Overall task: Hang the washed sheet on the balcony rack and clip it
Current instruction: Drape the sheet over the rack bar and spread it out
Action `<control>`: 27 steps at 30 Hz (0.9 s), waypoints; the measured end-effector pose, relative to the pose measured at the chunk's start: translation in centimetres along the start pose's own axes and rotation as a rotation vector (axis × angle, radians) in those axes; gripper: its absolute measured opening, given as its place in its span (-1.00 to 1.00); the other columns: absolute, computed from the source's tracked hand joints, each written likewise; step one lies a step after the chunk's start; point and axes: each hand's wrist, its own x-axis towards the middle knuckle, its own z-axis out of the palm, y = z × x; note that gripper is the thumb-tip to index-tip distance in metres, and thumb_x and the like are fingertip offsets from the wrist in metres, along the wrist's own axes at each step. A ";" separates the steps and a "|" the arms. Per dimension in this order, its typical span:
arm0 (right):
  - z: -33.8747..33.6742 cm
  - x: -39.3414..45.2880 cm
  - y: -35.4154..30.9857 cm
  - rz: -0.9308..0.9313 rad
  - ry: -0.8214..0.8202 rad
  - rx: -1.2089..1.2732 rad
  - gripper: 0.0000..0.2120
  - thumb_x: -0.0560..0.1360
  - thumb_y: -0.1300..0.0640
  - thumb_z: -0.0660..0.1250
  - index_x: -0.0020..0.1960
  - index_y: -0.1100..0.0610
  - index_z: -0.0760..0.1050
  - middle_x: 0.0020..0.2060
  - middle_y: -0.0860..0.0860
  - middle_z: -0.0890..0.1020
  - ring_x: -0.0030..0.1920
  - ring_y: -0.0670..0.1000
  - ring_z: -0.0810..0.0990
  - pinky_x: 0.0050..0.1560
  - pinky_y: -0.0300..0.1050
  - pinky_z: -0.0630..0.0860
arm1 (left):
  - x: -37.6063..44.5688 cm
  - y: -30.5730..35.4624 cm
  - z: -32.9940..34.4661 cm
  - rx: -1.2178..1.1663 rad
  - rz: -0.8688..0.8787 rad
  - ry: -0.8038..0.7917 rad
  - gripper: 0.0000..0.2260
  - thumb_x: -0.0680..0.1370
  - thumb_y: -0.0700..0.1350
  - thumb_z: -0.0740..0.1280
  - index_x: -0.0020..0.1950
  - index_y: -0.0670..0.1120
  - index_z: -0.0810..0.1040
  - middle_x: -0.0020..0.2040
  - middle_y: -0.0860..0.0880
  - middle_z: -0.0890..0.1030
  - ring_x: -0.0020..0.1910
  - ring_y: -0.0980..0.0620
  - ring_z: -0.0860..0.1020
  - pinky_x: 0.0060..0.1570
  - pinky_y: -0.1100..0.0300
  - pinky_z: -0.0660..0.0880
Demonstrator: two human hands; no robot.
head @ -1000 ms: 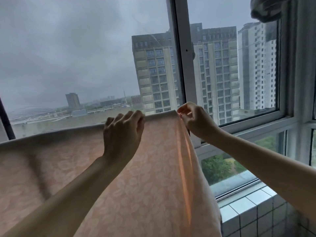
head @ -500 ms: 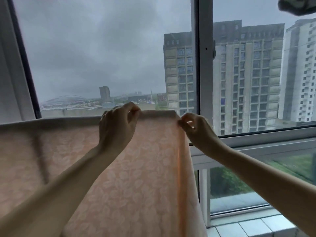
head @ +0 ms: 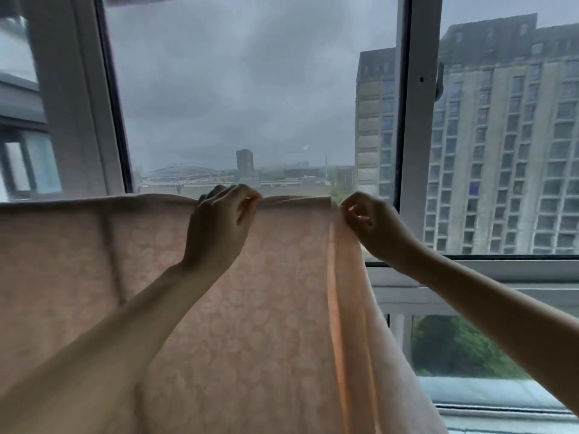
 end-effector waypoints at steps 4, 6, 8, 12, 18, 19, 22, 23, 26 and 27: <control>-0.3 0.6 -1.1 -0.058 0.061 0.012 -0.84 0.53 0.28 0.29 -0.06 0.02 0.50 -0.22 -0.05 0.60 -0.23 -0.06 0.60 -0.16 -0.12 0.57 | -0.2 -0.4 -1.4 0.094 0.025 0.025 -0.89 0.54 -0.13 0.34 -0.09 -0.13 0.64 -0.18 -0.03 0.64 -0.08 -0.08 0.54 -0.09 0.02 0.49; -0.2 1.2 -2.3 -0.130 0.094 0.000 -0.81 0.52 0.28 0.27 -0.03 0.01 0.54 -0.16 -0.08 0.61 -0.17 -0.08 0.60 -0.11 -0.16 0.54 | -0.7 -1.2 -2.3 0.135 0.005 0.033 -0.91 0.53 -0.15 0.36 -0.08 -0.14 0.63 -0.16 -0.03 0.65 -0.09 -0.09 0.53 -0.10 0.02 0.49; 0.4 1.8 -3.3 -0.218 0.072 -0.097 -0.84 0.53 0.23 0.28 0.00 0.03 0.58 -0.12 -0.05 0.58 -0.16 -0.14 0.55 -0.08 -0.24 0.49 | -1.5 -2.5 -3.2 0.174 -0.047 0.052 -0.94 0.52 -0.17 0.39 -0.08 -0.14 0.63 -0.15 -0.05 0.64 -0.10 -0.11 0.54 -0.10 -0.02 0.50; 1.2 3.0 -4.4 -0.270 0.020 -0.211 -0.88 0.55 0.14 0.30 0.01 0.04 0.60 -0.07 -0.05 0.51 -0.14 -0.13 0.49 -0.17 -0.39 0.31 | -3.1 -5.7 -4.6 0.223 -0.284 0.094 -0.88 0.49 -0.13 0.41 0.01 -0.09 0.59 -0.07 -0.06 0.63 -0.05 -0.13 0.54 -0.07 -0.06 0.51; 2.9 4.0 -6.1 -0.338 -0.081 -0.254 -0.85 0.53 0.05 0.32 -0.01 0.11 0.59 -0.07 0.01 0.62 -0.10 0.00 0.59 -0.04 0.05 0.58 | -3.6 -9.0 -6.7 0.289 -0.586 0.207 -0.57 0.46 -0.07 0.46 0.24 -0.17 0.40 0.17 -0.18 0.45 0.10 -0.16 0.48 0.01 0.01 0.48; 3.1 4.2 -6.3 -0.334 -0.073 -0.255 -0.85 0.52 0.03 0.34 -0.04 0.10 0.59 -0.09 0.00 0.63 -0.11 0.00 0.60 -0.06 0.06 0.58 | -3.5 -9.2 -7.0 0.289 -0.618 0.220 -0.54 0.46 -0.07 0.47 0.25 -0.19 0.38 0.18 -0.20 0.44 0.11 -0.16 0.48 0.00 0.06 0.45; 3.4 4.4 -6.7 -0.331 -0.036 -0.253 -0.88 0.50 0.03 0.37 -0.10 0.08 0.59 -0.14 -0.02 0.63 -0.14 0.00 0.60 -0.10 0.06 0.57 | -3.7 -10.1 -7.7 0.272 -0.697 0.249 -0.57 0.47 -0.05 0.46 0.22 -0.22 0.43 0.14 -0.21 0.47 0.08 -0.14 0.47 -0.04 0.13 0.38; 3.6 4.4 -6.7 -0.343 -0.025 -0.257 -0.89 0.50 0.04 0.38 -0.11 0.08 0.59 -0.14 -0.03 0.63 -0.15 0.01 0.60 -0.11 0.06 0.57 | -4.0 -10.4 -7.8 0.279 -0.697 0.246 -0.62 0.47 -0.04 0.45 0.17 -0.23 0.47 0.10 -0.21 0.49 0.07 -0.14 0.48 -0.06 0.13 0.37; 3.9 4.3 -6.6 -0.391 0.018 -0.266 -0.91 0.51 0.08 0.37 -0.11 0.09 0.60 -0.16 -0.03 0.61 -0.19 0.01 0.57 -0.16 0.00 0.56 | -4.9 -11.1 -8.2 0.283 -0.710 0.236 -0.69 0.49 -0.05 0.43 0.08 -0.25 0.53 0.03 -0.21 0.58 0.00 -0.14 0.55 -0.10 0.14 0.38; 4.0 4.2 -6.6 -0.406 0.034 -0.272 -0.91 0.51 0.09 0.37 -0.10 0.11 0.60 -0.16 -0.02 0.61 -0.20 0.00 0.57 -0.18 -0.04 0.54 | -5.1 -11.3 -8.4 0.267 -0.732 0.239 -0.70 0.50 -0.06 0.42 0.07 -0.26 0.54 0.01 -0.21 0.61 -0.02 -0.13 0.56 -0.11 0.15 0.39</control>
